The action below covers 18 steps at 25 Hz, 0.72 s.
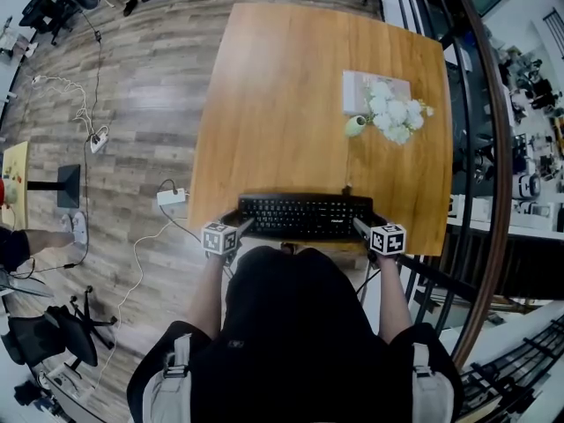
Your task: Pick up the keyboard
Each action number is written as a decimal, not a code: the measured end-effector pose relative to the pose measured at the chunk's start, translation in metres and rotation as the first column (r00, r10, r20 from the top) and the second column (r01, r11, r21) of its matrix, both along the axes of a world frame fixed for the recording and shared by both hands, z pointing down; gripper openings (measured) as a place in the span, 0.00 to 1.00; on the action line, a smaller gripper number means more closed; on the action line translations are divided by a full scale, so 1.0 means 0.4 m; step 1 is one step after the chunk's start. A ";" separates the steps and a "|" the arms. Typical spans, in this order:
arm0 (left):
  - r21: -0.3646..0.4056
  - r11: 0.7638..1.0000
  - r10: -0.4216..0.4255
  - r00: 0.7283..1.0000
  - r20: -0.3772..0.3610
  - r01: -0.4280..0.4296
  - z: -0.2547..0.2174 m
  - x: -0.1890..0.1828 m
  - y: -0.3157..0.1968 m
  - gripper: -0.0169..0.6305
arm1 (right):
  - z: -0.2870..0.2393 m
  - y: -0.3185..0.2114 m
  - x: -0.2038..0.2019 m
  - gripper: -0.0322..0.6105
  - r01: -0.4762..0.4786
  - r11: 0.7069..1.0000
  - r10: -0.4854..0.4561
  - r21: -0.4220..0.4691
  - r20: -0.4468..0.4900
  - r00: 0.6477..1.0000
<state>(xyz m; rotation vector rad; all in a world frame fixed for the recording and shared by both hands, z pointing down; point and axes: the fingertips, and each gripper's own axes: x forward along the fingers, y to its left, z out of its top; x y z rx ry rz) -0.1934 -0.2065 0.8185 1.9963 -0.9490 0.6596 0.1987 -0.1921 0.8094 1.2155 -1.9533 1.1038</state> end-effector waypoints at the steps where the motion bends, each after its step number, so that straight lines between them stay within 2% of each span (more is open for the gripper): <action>1: 0.002 1.000 0.004 1.000 0.006 -0.004 0.002 0.000 -0.001 0.44 | 0.003 -0.003 -0.001 0.50 -0.003 1.000 0.003 0.001 0.001 1.000; 14: 0.004 1.000 0.000 0.999 -0.036 0.000 -0.004 0.012 -0.005 0.45 | 0.024 -0.004 0.004 0.50 -0.050 0.999 0.050 0.003 0.009 0.999; 18: -0.015 0.999 -0.035 0.999 -0.042 0.035 0.002 0.019 -0.011 0.44 | 0.031 -0.013 0.003 0.50 -0.051 0.999 0.051 0.002 0.005 0.999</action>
